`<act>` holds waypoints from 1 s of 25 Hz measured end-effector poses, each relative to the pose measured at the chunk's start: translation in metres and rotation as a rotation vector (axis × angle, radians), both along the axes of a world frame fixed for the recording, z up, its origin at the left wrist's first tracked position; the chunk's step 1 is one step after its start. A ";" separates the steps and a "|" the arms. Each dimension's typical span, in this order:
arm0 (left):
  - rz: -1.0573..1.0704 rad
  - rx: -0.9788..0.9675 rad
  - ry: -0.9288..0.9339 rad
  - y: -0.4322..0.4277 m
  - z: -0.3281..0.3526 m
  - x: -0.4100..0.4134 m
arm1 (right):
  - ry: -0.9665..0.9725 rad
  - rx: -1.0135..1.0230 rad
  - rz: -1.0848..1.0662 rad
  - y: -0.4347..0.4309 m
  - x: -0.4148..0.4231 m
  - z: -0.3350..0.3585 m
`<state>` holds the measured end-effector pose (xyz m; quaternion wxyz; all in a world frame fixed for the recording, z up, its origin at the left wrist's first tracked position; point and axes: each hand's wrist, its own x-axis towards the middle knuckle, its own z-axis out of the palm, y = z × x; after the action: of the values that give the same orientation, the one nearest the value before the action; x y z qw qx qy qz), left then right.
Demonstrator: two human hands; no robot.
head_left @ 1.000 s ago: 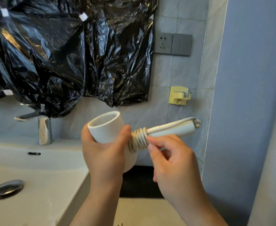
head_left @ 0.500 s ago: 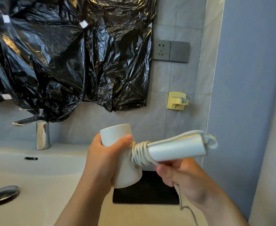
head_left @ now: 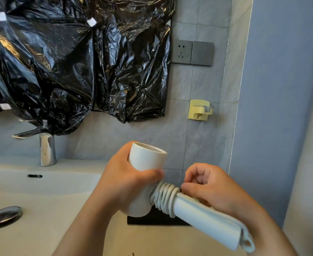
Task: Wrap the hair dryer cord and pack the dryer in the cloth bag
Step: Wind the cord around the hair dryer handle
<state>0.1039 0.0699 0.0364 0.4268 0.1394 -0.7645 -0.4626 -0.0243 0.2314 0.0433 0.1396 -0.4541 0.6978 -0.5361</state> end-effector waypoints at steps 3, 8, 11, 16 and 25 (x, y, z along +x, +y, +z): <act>0.152 -0.119 -0.013 0.001 -0.001 -0.003 | -0.053 -0.038 -0.039 0.000 0.005 0.002; 0.420 -0.226 0.048 0.011 -0.002 -0.004 | 0.362 0.133 -0.277 -0.011 0.026 -0.001; 0.484 -0.177 0.194 0.015 -0.002 -0.004 | 0.389 0.018 -0.337 -0.018 0.037 -0.003; 0.510 -0.153 0.426 0.018 -0.004 -0.005 | 0.126 -0.292 -0.374 -0.029 0.046 -0.008; 0.483 0.001 0.503 0.012 -0.008 -0.011 | -0.185 -0.485 -0.113 -0.036 0.053 -0.012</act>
<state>0.0928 0.0824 0.0281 0.6989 0.1983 -0.5801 -0.3685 0.0288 0.1959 0.0314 0.0594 -0.3837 0.5575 -0.7338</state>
